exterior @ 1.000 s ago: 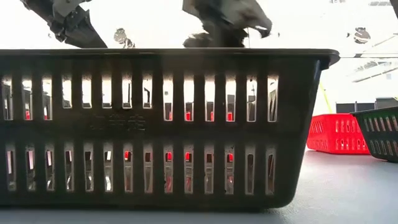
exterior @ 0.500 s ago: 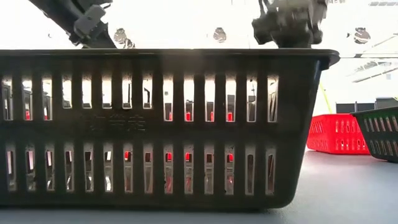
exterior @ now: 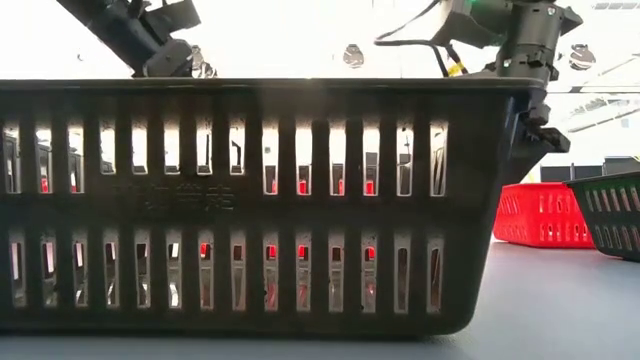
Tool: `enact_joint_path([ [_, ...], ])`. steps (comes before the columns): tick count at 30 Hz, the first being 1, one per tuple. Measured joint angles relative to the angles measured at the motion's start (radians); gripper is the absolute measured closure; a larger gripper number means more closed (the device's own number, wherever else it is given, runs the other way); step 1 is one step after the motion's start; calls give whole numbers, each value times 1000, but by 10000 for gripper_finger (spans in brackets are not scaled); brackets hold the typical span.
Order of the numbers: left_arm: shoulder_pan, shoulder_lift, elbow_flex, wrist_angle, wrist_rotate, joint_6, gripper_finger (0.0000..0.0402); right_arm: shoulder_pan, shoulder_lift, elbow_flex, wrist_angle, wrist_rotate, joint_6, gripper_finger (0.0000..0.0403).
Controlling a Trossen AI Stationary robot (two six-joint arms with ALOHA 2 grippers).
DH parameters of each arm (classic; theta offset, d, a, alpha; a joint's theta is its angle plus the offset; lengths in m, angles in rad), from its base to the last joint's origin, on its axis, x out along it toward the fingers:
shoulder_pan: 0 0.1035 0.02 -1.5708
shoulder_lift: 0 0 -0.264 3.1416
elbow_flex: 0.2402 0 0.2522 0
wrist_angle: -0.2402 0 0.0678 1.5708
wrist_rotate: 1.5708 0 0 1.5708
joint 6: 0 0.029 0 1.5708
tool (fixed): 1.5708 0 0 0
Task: Stack baskets on shelf by color
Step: Put the right red bin on the shelf
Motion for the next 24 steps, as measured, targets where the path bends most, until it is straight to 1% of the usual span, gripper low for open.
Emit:
enact_joint_path([
  [7,33,0,0,-1,0,24,199,0,0,-47,4,2,49,260],
  [9,36,0,0,-1,0,36,199,0,0,-50,4,2,49,267],
  [12,36,0,0,-2,2,39,199,0,0,-51,5,2,45,291],
  [19,35,0,0,-40,40,19,199,2,-3,-51,17,7,-7,387],
  [21,35,0,0,-59,46,0,199,2,-22,-51,28,7,-27,394],
  [24,31,-1,0,-91,63,-38,199,2,-78,-51,54,22,-39,388],
])
